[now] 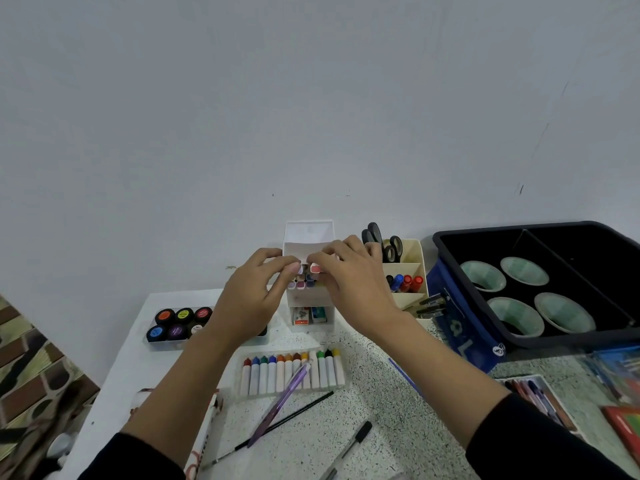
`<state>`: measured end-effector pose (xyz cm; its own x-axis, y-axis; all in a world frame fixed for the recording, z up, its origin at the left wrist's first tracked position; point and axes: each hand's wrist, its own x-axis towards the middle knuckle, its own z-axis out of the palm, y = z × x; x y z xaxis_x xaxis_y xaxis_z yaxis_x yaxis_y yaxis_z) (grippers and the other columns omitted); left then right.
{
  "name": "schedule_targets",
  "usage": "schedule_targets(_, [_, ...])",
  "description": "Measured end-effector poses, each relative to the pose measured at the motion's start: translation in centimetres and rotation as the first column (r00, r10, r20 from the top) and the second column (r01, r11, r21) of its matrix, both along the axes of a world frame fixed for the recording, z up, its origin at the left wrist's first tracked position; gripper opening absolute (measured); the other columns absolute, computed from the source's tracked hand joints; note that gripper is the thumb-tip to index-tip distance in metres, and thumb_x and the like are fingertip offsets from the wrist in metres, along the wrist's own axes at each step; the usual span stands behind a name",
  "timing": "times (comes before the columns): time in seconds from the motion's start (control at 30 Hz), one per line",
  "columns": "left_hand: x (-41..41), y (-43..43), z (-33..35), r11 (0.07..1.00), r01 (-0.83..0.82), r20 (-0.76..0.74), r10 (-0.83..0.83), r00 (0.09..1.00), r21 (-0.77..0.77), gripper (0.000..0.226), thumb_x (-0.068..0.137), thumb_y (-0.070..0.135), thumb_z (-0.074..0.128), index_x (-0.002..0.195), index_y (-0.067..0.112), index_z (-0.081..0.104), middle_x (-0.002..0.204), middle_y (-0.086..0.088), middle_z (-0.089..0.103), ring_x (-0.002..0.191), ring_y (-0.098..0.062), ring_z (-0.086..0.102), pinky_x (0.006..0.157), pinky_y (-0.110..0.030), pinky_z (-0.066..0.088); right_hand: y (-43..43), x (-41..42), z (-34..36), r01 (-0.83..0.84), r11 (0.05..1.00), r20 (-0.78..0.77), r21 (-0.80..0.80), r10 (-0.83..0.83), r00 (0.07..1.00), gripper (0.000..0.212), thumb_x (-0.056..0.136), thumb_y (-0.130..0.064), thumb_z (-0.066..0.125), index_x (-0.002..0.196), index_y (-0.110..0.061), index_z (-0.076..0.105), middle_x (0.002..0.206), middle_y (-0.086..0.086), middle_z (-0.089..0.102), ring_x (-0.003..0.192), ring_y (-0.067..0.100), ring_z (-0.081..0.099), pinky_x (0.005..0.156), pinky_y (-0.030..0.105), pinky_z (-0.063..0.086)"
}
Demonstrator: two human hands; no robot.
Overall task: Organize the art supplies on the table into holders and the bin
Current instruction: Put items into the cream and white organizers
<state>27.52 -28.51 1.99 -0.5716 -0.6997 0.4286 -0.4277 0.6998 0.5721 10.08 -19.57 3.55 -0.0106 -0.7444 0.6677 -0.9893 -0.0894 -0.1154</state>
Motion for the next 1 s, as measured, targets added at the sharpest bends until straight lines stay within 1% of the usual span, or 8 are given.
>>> schedule_targets(0.07, [-0.2,0.0,-0.2,1.000,-0.007,0.005,0.007,1.000,-0.014,0.043,0.100,0.052,0.036,0.121,0.030,0.066,0.131,0.007,0.054,0.111,0.000,0.047,0.089,-0.010,0.036,-0.1,-0.1,0.0,-0.010,1.000,0.000,-0.025,0.010,1.000,0.013,0.088,-0.017,0.073,0.099,-0.023,0.072,0.094,-0.007,0.072,0.092,0.025,0.056,0.077,0.044,0.035])
schedule_targets(0.13, [-0.4,0.3,-0.4,0.999,-0.019,-0.006,0.018,1.000,-0.033,0.041,0.101,0.051,0.034,0.120,0.029,0.064,0.128,0.007,0.053,0.104,0.001,0.048,0.090,-0.023,0.047,-0.4,-0.1,0.1,-0.020,0.999,-0.014,-0.037,0.019,1.000,0.012,0.087,-0.018,0.074,0.098,-0.024,0.073,0.093,-0.009,0.073,0.094,0.024,0.058,0.080,0.044,0.034])
schedule_targets(0.23, [-0.6,0.6,-0.7,0.994,-0.038,-0.014,0.037,0.999,-0.103,0.040,0.103,0.047,0.031,0.119,0.027,0.061,0.121,0.009,0.053,0.099,-0.001,0.050,0.088,-0.040,0.051,-0.6,0.0,0.0,-0.037,0.998,-0.024,-0.053,0.036,0.999,0.012,0.086,-0.016,0.075,0.096,-0.023,0.074,0.092,-0.009,0.074,0.093,0.022,0.059,0.081,0.040,0.031])
schedule_targets(0.37, [-0.7,0.8,-0.8,0.983,-0.064,-0.020,0.061,0.998,-0.175,0.041,0.105,0.042,0.030,0.120,0.023,0.062,0.115,0.006,0.060,0.094,-0.006,0.055,0.084,-0.042,0.052,-0.9,0.2,-0.3,-0.068,0.996,-0.001,-0.064,0.069,0.998,0.011,0.087,-0.014,0.072,0.095,-0.022,0.073,0.089,-0.007,0.073,0.090,0.021,0.062,0.087,0.039,0.036])
schedule_targets(0.53, [-0.8,1.3,-0.7,0.977,-0.074,-0.040,0.068,0.997,-0.199,0.036,0.106,0.039,0.031,0.112,0.023,0.062,0.108,0.009,0.061,0.087,-0.008,0.058,0.079,-0.041,0.050,-1.2,0.2,-0.4,-0.099,0.993,0.043,-0.070,0.102,0.994,0.010,0.088,-0.011,0.072,0.094,-0.020,0.072,0.082,-0.006,0.073,0.080,0.017,0.066,0.090,0.039,0.039])
schedule_targets(0.7, [-0.9,1.6,-0.8,0.992,-0.077,-0.130,0.065,0.989,-0.096,0.033,0.105,0.037,0.037,0.118,0.022,0.065,0.113,0.012,0.065,0.098,-0.006,0.059,0.087,-0.041,0.051,-1.3,0.3,-0.3,-0.101,0.995,0.089,0.007,0.100,0.991,0.015,0.089,-0.016,0.058,0.088,-0.018,0.073,0.078,-0.003,0.073,0.070,0.020,0.065,0.080,0.034,0.037])
schedule_targets(0.87, [-0.7,2.0,-0.9,0.997,-0.067,-0.144,0.060,0.988,-0.045,0.039,0.104,0.041,0.038,0.125,0.021,0.064,0.120,0.009,0.067,0.106,-0.005,0.061,0.092,-0.025,0.050,-1.5,0.6,0.0,-0.136,0.991,0.140,0.013,0.132,0.981,0.017,0.080,-0.006,0.062,0.089,-0.011,0.075,0.082,0.004,0.072,0.071,0.025,0.066,0.064,0.038,0.053])
schedule_targets(1.0, [-0.7,2.0,-0.8,0.994,-0.079,-0.169,0.065,0.984,-0.080,0.036,0.103,0.037,0.042,0.122,0.019,0.067,0.115,0.008,0.069,0.102,-0.005,0.062,0.087,-0.013,0.047,-1.8,0.6,0.0,-0.151,0.988,0.168,0.043,0.142,0.976,0.017,0.084,-0.005,0.061,0.087,-0.015,0.074,0.079,-0.001,0.070,0.069,0.021,0.063,0.062,0.038,0.051])
